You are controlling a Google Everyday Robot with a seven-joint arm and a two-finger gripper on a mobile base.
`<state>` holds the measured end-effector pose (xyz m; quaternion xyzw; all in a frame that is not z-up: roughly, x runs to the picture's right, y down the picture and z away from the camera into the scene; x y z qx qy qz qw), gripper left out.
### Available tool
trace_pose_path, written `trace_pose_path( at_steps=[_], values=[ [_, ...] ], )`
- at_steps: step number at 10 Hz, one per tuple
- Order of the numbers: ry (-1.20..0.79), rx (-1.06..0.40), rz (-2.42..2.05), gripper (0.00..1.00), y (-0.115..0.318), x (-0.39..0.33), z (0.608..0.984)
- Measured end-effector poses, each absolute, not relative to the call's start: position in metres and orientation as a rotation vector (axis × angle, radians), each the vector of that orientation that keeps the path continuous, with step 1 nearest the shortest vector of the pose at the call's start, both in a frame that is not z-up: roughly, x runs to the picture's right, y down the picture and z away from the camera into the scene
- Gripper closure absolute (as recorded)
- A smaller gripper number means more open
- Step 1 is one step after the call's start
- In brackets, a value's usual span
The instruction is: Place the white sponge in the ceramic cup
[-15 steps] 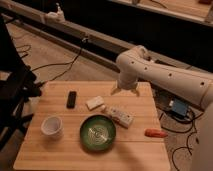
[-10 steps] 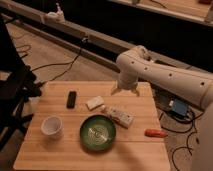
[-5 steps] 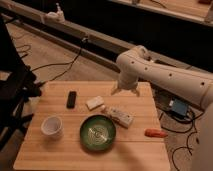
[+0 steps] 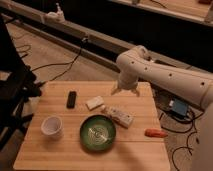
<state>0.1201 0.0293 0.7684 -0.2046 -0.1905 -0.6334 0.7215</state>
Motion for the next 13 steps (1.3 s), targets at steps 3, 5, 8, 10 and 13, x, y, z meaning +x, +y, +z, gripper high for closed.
trace_pose_path(
  at_steps=[3,5,8,10,13],
  values=[
    [-0.421,-0.452,-1.399,0.2,0.029,0.12,0.768],
    [-0.421,-0.452,-1.4,0.2,0.029,0.12,0.768],
    [-0.46,-0.424,-1.399,0.2,0.026,0.11,0.769],
    [-0.581,-0.317,-1.389,0.2,0.018,0.06,0.775],
    [-0.677,-0.208,-1.446,0.2,0.021,-0.001,0.799]
  ],
)
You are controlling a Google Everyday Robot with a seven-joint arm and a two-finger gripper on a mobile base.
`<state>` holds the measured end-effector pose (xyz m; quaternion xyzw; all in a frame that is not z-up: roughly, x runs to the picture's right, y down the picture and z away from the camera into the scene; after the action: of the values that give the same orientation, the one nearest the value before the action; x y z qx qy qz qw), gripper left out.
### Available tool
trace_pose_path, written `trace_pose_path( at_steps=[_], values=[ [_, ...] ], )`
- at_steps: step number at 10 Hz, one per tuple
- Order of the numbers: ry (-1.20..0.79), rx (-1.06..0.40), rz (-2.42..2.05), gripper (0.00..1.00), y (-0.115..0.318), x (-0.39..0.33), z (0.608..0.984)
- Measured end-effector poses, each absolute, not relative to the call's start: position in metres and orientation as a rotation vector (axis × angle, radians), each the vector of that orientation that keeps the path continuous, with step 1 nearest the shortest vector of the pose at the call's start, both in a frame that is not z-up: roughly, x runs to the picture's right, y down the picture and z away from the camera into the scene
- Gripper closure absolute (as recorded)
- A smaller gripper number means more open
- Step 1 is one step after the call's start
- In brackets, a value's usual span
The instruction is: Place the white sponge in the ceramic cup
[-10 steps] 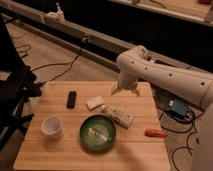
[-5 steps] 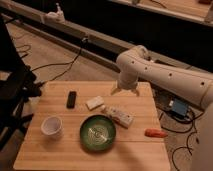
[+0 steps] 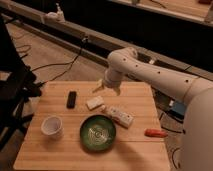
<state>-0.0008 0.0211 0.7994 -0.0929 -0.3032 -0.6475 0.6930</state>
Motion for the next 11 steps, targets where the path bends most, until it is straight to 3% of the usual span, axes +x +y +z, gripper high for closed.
trace_pose_path(
  at_steps=[2,7,11],
  values=[
    [-0.68,-0.177,-1.485,0.2,0.026,-0.022,0.82],
    [-0.68,-0.175,-1.488,0.2,0.025,-0.023,0.821],
    [-0.7,-0.143,-1.502,0.2,0.028,-0.042,0.848]
  ],
)
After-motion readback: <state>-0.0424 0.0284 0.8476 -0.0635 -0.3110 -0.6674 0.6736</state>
